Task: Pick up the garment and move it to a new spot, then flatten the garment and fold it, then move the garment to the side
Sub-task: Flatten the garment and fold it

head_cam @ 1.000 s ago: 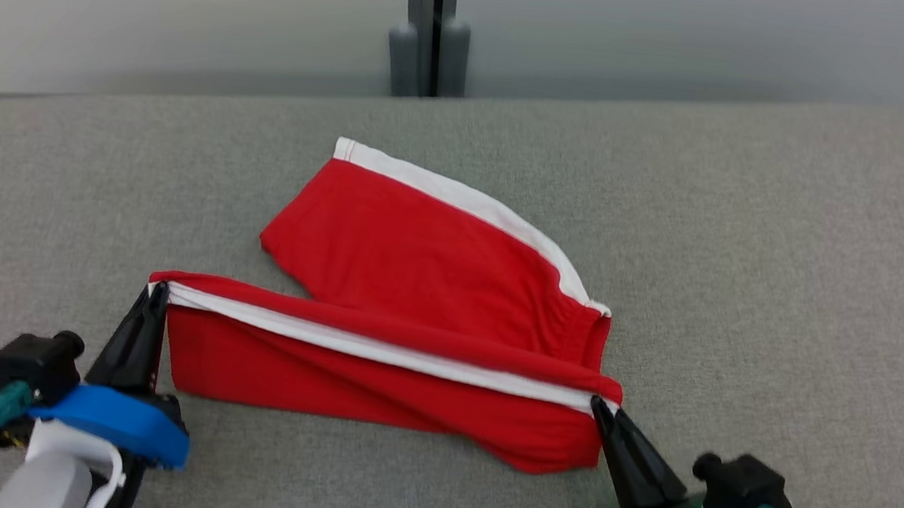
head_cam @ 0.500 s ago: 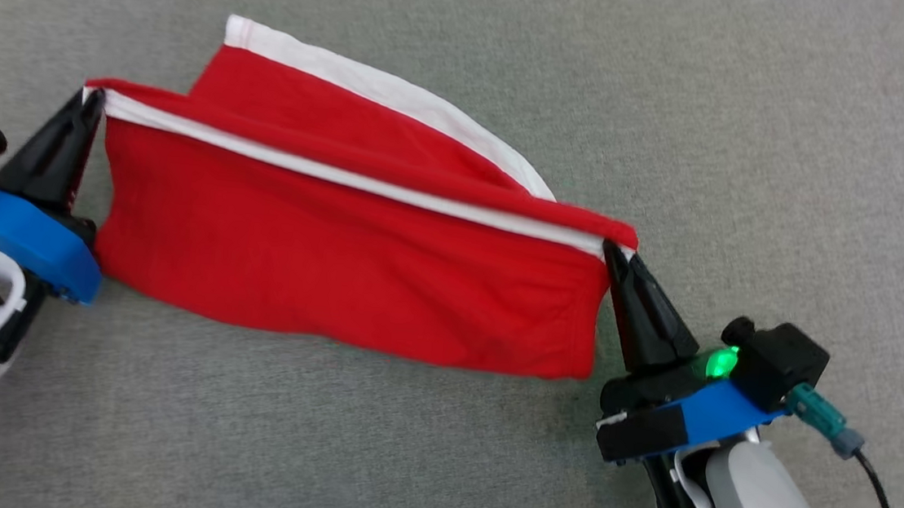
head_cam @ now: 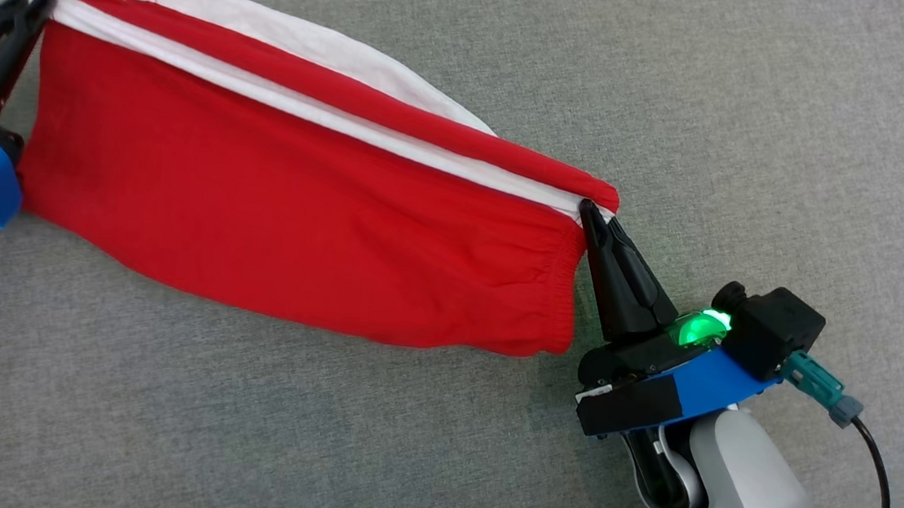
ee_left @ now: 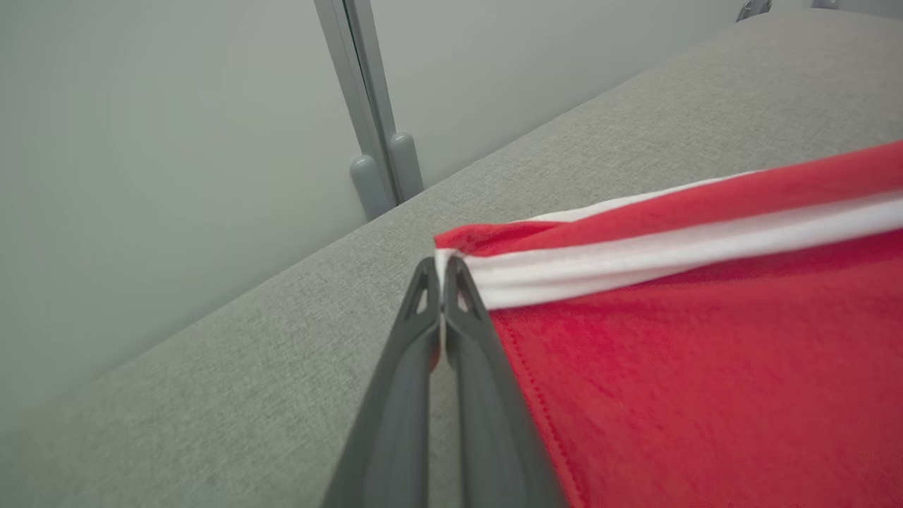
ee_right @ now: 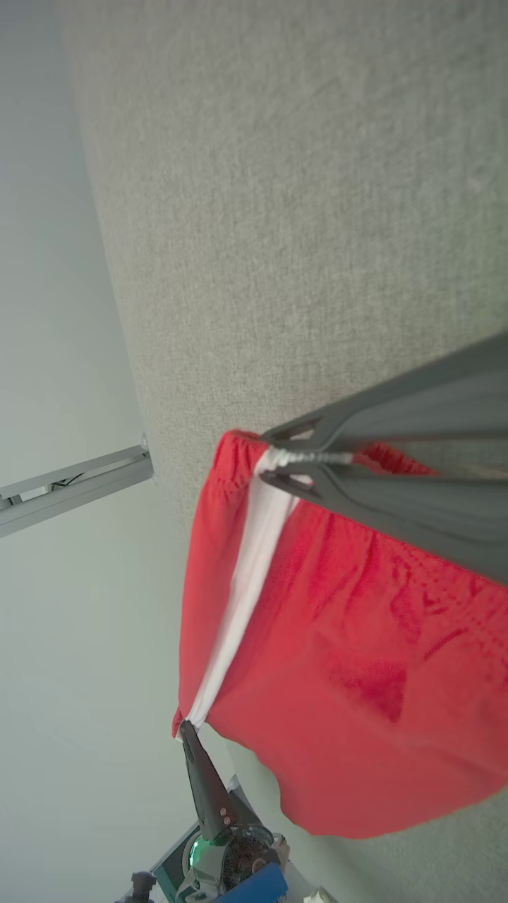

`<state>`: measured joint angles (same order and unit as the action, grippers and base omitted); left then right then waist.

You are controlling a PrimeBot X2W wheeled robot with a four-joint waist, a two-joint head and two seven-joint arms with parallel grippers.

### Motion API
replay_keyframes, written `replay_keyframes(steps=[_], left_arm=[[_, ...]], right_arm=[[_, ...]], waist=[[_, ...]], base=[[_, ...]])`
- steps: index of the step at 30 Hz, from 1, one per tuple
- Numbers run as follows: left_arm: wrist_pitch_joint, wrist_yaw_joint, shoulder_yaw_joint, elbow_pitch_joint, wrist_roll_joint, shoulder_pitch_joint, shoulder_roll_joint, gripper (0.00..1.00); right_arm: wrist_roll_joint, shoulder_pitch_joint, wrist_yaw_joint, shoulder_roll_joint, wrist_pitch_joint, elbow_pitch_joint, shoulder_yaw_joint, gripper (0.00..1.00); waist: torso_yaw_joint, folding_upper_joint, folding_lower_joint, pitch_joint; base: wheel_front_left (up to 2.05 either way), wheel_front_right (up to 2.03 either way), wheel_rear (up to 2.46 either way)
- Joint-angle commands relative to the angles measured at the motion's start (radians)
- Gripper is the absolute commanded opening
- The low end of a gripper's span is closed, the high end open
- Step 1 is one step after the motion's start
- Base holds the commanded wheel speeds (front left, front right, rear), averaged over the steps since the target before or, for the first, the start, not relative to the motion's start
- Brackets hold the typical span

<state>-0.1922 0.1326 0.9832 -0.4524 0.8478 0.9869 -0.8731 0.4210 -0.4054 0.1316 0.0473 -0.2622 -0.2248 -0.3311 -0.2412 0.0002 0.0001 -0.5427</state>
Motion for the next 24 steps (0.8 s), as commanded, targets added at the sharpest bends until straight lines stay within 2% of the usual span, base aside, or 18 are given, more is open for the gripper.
replay_keyframes(steps=[1, 12, 16, 23, 24], left_arm=[[0.008, -0.003, 0.023, 0.006, 0.011, 0.035, -0.020, 0.00], [0.003, -0.003, 0.195, 0.004, 0.144, 0.203, -0.084, 0.00], [0.002, -0.003, 0.247, -0.009, 0.167, 0.221, -0.087, 0.00], [-0.015, -0.003, 0.279, -0.039, 0.204, 0.228, -0.082, 0.00], [-0.022, -0.003, 0.281, -0.043, 0.207, 0.227, -0.078, 0.23]], right_arm=[[0.012, -0.016, -0.002, 0.006, -0.004, 0.002, -0.004, 0.00], [0.060, -0.043, -0.002, 0.007, -0.004, 0.020, -0.011, 0.00], [0.079, -0.047, -0.002, 0.007, -0.004, 0.013, -0.033, 0.00], [0.093, -0.050, -0.002, 0.007, -0.004, 0.009, -0.060, 0.01], [0.094, -0.051, -0.002, 0.007, -0.004, 0.008, -0.059, 0.45]], waist=[[-0.005, -0.0002, -0.0001, -0.005], [-0.041, -0.0002, -0.0001, -0.032], [-0.050, -0.0002, -0.0001, -0.041], [-0.059, -0.0002, -0.0001, -0.058], [-0.058, -0.0002, -0.0001, -0.059]], base=[[0.00, 0.00, 0.00], [0.00, 0.00, 0.00], [0.00, 0.00, 0.00], [0.00, 0.00, 0.00], [0.00, 0.00, 0.00]])
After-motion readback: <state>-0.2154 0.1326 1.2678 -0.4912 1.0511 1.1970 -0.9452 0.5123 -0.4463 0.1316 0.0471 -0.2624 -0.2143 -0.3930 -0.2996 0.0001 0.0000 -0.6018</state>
